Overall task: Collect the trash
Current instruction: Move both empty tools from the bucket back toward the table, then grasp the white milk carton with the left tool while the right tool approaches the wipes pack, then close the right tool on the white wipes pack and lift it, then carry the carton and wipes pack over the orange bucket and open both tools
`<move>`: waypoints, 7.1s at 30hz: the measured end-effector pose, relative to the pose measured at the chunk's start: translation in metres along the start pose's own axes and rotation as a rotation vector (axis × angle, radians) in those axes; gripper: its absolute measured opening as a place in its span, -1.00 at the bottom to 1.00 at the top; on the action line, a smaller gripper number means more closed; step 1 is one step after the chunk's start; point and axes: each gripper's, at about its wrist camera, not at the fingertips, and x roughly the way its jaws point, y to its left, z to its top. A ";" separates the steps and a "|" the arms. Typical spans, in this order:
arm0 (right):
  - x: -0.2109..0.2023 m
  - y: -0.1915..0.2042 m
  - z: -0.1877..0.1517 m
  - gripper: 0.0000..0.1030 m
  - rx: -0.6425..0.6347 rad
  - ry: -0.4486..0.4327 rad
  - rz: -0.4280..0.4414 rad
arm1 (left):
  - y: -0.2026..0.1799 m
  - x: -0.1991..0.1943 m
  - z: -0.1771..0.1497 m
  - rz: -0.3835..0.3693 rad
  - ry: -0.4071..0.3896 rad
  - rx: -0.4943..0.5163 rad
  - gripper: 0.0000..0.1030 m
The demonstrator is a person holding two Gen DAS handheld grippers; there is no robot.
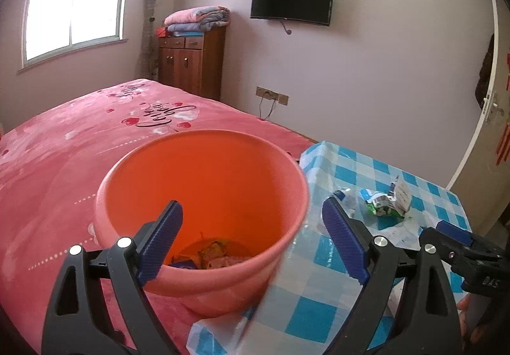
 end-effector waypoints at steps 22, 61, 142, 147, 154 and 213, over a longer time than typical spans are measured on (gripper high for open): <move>-0.042 -0.042 -0.026 0.83 0.044 -0.065 -0.054 | -0.038 -0.015 -0.012 -0.024 0.010 0.060 0.74; -0.074 -0.169 -0.064 0.83 0.255 -0.102 -0.135 | -0.138 0.022 -0.040 -0.074 0.105 0.224 0.74; 0.021 -0.265 0.004 0.87 0.079 0.123 -0.159 | -0.257 0.083 -0.134 -0.449 0.414 0.548 0.36; 0.039 -0.262 0.007 0.87 0.076 0.163 -0.123 | -0.257 0.084 -0.134 -0.472 0.419 0.520 0.27; 0.050 -0.258 -0.001 0.79 0.062 0.186 -0.142 | -0.258 0.083 -0.136 -0.479 0.409 0.505 0.25; -0.092 -0.172 -0.061 -0.56 0.249 -0.029 -0.182 | -0.173 0.031 -0.109 -0.531 0.297 0.271 0.23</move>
